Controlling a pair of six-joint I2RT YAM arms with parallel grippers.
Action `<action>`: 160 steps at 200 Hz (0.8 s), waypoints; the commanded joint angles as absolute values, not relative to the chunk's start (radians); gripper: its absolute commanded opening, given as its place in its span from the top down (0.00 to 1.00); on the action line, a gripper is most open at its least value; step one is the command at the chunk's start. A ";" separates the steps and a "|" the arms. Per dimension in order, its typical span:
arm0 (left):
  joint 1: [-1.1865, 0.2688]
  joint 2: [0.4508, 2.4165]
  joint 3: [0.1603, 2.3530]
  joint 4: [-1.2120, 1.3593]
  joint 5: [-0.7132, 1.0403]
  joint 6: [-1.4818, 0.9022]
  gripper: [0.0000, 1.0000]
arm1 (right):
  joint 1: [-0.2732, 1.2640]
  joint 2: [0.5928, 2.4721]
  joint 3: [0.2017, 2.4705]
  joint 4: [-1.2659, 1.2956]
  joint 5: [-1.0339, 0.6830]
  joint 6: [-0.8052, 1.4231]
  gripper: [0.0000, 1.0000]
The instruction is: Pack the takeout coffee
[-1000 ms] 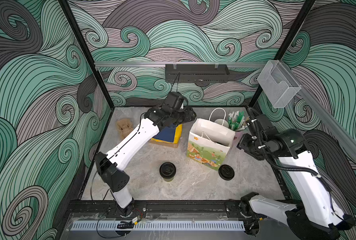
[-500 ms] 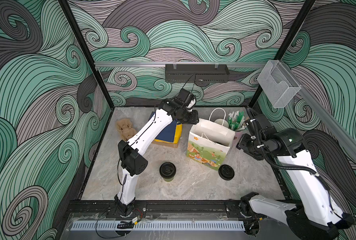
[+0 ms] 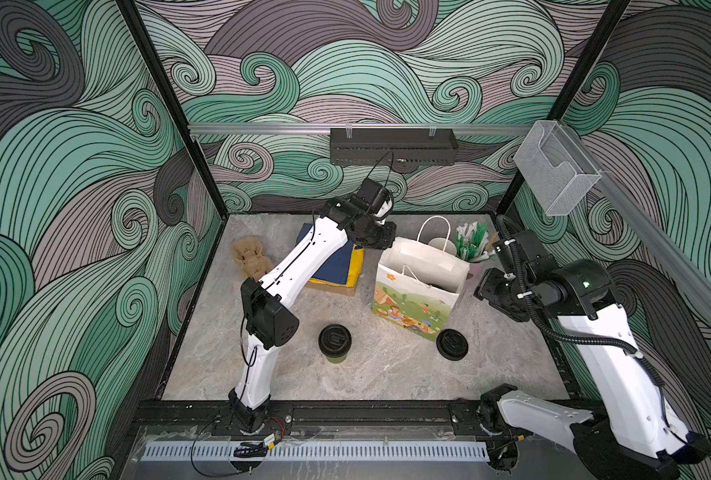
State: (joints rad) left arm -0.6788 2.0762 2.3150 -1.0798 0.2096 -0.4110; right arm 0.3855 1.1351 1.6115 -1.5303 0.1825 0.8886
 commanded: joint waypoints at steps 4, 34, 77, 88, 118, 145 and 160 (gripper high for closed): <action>-0.683 2.062 2.333 -1.098 0.167 -0.426 0.99 | 0.369 1.124 1.627 -1.556 0.184 0.860 0.39; -0.684 1.987 2.231 -1.010 0.138 -0.571 1.00 | 0.367 1.139 1.620 -1.503 0.096 0.801 0.46; -0.702 1.826 1.959 -0.847 0.086 -0.878 1.00 | 0.367 1.164 1.620 -1.457 0.009 0.755 0.46; -0.713 1.789 1.903 -0.825 0.061 -0.953 1.00 | 0.368 1.170 1.621 -1.457 -0.001 0.752 0.46; -0.770 1.710 1.787 -0.770 -0.010 -1.104 0.95 | 0.367 1.175 1.624 -1.456 0.000 0.750 0.45; -0.799 1.667 1.769 -0.827 -0.072 -1.121 0.51 | 0.368 1.178 1.628 -1.458 0.008 0.755 0.44; -0.798 1.630 1.769 -0.837 -0.148 -1.037 0.40 | 0.368 1.172 1.621 -1.459 0.012 0.764 0.44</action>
